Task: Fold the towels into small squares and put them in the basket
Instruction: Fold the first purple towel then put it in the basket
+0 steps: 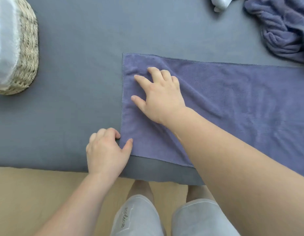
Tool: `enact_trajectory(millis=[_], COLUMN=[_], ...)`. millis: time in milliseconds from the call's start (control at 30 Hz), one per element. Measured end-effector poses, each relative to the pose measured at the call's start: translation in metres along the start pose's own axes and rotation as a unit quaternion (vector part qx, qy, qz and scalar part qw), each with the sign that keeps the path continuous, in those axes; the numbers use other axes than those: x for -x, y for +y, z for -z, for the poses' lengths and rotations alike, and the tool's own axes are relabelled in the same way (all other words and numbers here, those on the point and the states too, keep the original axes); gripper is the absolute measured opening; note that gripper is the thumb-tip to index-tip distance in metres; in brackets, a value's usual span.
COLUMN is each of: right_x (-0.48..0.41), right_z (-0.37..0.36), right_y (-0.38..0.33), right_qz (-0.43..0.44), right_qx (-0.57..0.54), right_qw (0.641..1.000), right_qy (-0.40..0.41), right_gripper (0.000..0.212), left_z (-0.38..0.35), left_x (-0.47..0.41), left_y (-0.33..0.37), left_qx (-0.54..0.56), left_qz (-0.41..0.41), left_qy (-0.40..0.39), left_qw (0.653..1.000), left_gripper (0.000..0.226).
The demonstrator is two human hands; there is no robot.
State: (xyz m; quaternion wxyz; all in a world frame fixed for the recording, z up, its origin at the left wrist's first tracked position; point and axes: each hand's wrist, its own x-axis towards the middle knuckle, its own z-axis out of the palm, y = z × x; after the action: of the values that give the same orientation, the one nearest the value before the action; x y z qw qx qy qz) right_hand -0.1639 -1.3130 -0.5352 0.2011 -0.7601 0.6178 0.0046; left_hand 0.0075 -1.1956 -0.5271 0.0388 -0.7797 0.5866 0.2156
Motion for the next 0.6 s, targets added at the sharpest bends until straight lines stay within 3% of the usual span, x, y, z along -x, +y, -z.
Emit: enact_trajectory(millis=[200,433,600], right_x=[-0.009,-0.023,-0.027], right_z=[-0.012,-0.009,-0.021], right_y=[-0.017,-0.070,-0.081], right_qz=[-0.028,-0.010,-0.046], right_qx=[0.082,0.062,0.100], right_qw=[0.996,0.998,0.993], right_qy=[-0.015,-0.020,-0.045], right_gripper=[0.083,0.062,0.073], left_z=[-0.003,0.011,0.011], left_x=[-0.002,0.008,0.004], left_y=[-0.008,-0.022,-0.028], left_qx=[0.051,0.115,0.148], left_qz=[0.008,0.054,0.059], left_qy=[-0.046,-0.037,-0.059], left_qw=[0.998,0.991,0.986], left_gripper=[0.022,0.019,0.025])
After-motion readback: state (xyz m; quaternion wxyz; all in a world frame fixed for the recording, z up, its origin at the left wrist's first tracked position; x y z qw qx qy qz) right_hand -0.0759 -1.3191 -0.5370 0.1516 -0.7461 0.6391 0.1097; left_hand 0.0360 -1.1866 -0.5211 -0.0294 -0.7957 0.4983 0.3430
